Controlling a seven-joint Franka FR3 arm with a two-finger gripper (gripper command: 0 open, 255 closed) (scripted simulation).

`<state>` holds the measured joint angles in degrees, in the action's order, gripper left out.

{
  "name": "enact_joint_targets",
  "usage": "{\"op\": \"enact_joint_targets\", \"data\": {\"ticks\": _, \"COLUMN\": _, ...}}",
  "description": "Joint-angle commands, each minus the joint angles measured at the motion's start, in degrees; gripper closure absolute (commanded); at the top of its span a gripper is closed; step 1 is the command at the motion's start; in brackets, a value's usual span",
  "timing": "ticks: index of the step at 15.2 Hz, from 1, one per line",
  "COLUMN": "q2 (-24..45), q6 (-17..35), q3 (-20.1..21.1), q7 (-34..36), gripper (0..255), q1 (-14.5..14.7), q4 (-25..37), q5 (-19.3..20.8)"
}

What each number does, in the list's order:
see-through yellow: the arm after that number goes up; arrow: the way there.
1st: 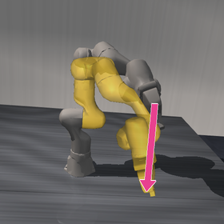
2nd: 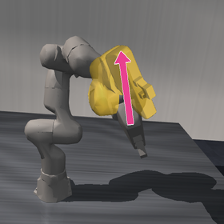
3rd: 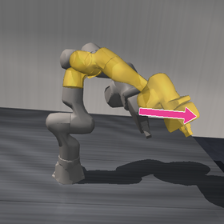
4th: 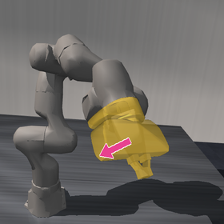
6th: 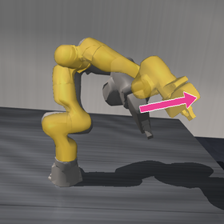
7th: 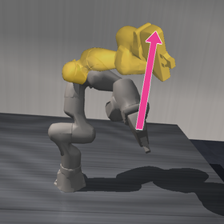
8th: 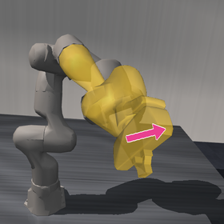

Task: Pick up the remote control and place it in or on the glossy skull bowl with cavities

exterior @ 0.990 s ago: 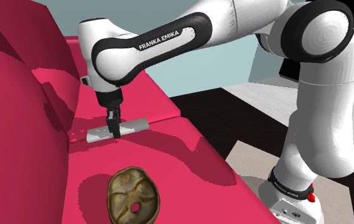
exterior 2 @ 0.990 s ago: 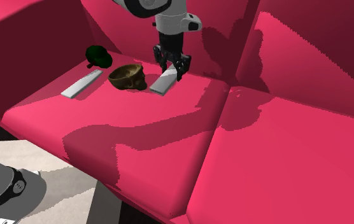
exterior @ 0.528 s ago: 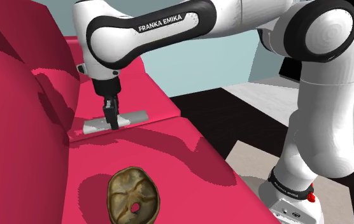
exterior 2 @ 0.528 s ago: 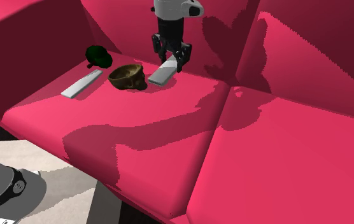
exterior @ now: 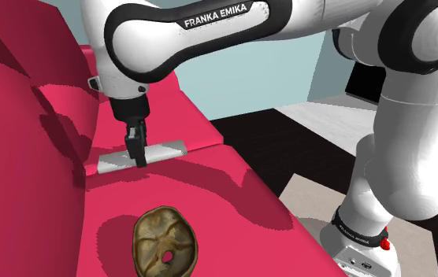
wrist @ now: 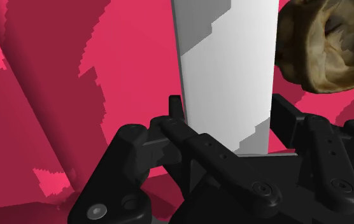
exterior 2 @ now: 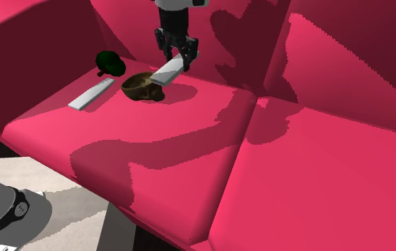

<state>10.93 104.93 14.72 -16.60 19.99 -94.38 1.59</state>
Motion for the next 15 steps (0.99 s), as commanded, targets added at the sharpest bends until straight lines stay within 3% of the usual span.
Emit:
{"op": "enact_joint_targets", "data": {"ticks": 1, "q2": -2.5, "q6": 1.1, "q3": 0.9, "q7": 2.0, "gripper": 255, "q1": 1.0, "q4": -3.5, "q5": -0.5}}
{"op": "enact_joint_targets", "data": {"ticks": 10, "q2": -10.0, "q6": 3.3, "q3": 6.2, "q7": 12.7, "gripper": 255, "q1": 6.9, "q4": -12.7, "q5": -2.5}}
{"op": "enact_joint_targets", "data": {"ticks": 15, "q2": -9.4, "q6": 7.0, "q3": 6.3, "q7": 12.8, "gripper": 255, "q1": 6.9, "q4": -15.8, "q5": -2.2}}
